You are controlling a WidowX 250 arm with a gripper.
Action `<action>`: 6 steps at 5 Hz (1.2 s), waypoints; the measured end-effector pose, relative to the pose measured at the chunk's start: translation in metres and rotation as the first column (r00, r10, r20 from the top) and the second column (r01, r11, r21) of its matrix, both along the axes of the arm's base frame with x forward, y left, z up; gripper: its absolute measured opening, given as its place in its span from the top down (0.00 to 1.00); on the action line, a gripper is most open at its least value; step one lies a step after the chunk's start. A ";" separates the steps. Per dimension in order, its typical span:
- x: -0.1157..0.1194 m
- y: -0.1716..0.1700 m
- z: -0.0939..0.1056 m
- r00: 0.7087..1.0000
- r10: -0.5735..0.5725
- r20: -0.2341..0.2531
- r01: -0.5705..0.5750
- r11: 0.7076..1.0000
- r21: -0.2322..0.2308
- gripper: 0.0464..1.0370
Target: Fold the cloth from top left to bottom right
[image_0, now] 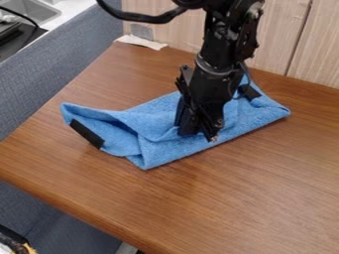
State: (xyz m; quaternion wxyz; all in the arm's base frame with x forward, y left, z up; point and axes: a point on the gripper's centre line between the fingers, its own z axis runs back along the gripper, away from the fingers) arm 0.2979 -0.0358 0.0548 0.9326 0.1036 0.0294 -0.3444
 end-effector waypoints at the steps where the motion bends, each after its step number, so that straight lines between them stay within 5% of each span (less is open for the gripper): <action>1: 0.000 -0.001 0.001 1.000 0.001 -0.014 -0.001 1.000 -0.006 0.81; 3: -0.001 -0.002 0.001 1.000 0.013 -0.020 -0.013 1.000 -0.024 0.23; 4: -0.001 -0.001 0.005 1.000 0.024 -0.003 -0.024 0.999 -0.025 0.03; 6: -0.010 -0.002 0.041 0.996 0.034 0.078 -0.028 0.997 -0.069 0.04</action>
